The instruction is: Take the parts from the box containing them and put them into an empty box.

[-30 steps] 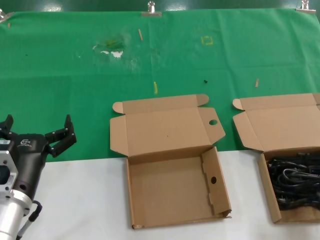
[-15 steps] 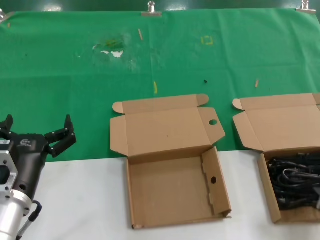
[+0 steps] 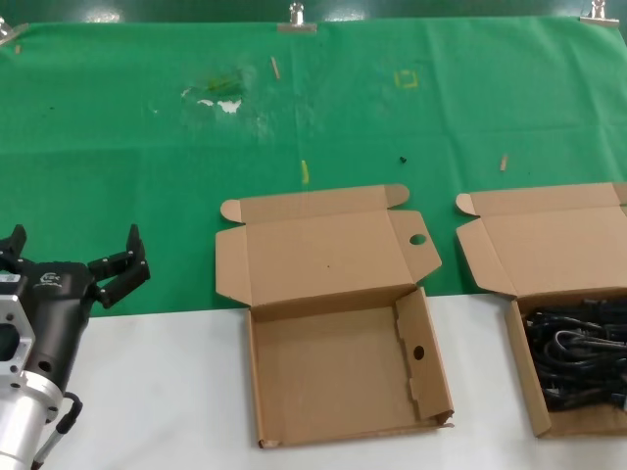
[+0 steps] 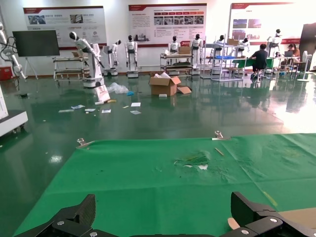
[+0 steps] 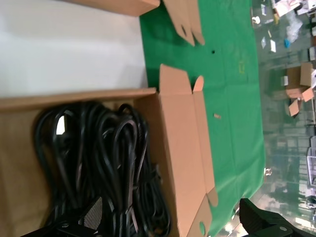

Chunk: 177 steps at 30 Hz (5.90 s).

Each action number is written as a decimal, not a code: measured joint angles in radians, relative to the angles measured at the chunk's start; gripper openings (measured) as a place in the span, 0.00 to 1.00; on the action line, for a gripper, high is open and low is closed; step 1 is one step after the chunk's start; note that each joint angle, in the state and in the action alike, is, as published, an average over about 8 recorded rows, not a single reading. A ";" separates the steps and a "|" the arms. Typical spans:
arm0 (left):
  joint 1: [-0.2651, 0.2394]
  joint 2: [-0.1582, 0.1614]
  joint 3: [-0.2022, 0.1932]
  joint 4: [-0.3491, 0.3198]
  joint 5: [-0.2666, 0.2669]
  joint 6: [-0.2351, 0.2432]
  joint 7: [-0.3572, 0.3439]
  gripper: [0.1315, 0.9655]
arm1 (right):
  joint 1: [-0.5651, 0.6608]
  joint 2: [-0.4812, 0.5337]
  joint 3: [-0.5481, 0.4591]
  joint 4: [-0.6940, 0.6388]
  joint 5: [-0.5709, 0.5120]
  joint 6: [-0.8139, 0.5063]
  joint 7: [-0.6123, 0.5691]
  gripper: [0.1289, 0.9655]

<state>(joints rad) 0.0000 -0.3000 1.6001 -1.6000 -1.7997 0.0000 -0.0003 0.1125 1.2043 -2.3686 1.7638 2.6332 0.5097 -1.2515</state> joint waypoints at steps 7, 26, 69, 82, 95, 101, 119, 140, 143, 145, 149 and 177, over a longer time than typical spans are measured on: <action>0.000 0.000 0.000 0.000 0.000 0.000 0.000 1.00 | -0.052 0.043 0.019 0.012 -0.017 0.010 0.038 1.00; 0.000 0.000 0.000 0.000 0.000 0.000 0.000 1.00 | 0.152 -0.114 -0.116 -0.146 0.047 -0.019 -0.122 0.95; 0.000 0.000 0.000 0.000 0.000 0.000 0.000 1.00 | 0.153 -0.091 -0.155 -0.129 0.088 0.001 -0.067 0.13; 0.000 0.000 0.000 0.000 0.000 0.000 0.000 1.00 | -0.016 -0.006 -0.049 0.083 -0.038 0.065 0.066 0.11; 0.000 0.000 0.000 0.000 0.000 0.000 0.000 1.00 | -0.069 -0.269 -0.145 0.249 -0.205 0.067 -0.011 0.11; 0.000 0.000 0.000 0.000 0.000 0.000 0.000 1.00 | 0.031 -0.459 -0.242 0.158 -0.217 0.055 -0.103 0.11; 0.000 0.000 0.000 0.000 0.000 0.000 0.000 1.00 | 0.125 -0.583 -0.299 0.050 -0.192 0.041 -0.136 0.15; 0.000 0.000 0.000 0.000 0.000 0.000 0.000 1.00 | 0.102 -0.613 -0.199 0.030 -0.252 -0.010 -0.006 0.46; 0.000 0.000 0.000 0.000 0.000 0.000 0.000 1.00 | 0.093 -0.625 -0.158 0.022 -0.276 -0.031 0.047 0.55; 0.000 0.000 0.000 0.000 0.000 0.000 0.000 1.00 | 0.087 -0.634 -0.131 0.016 -0.293 -0.045 0.083 0.61; 0.000 0.000 0.000 0.000 0.000 0.000 0.000 1.00 | 0.075 -0.651 -0.074 0.005 -0.327 -0.075 0.157 0.69; 0.000 0.000 0.000 0.000 0.000 0.000 0.000 1.00 | -0.014 -0.771 0.325 -0.075 -0.566 -0.280 0.674 1.00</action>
<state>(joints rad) 0.0000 -0.3000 1.6000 -1.6000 -1.7999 0.0000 -0.0002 0.0986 0.4336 -2.0438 1.6890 2.0668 0.2292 -0.5772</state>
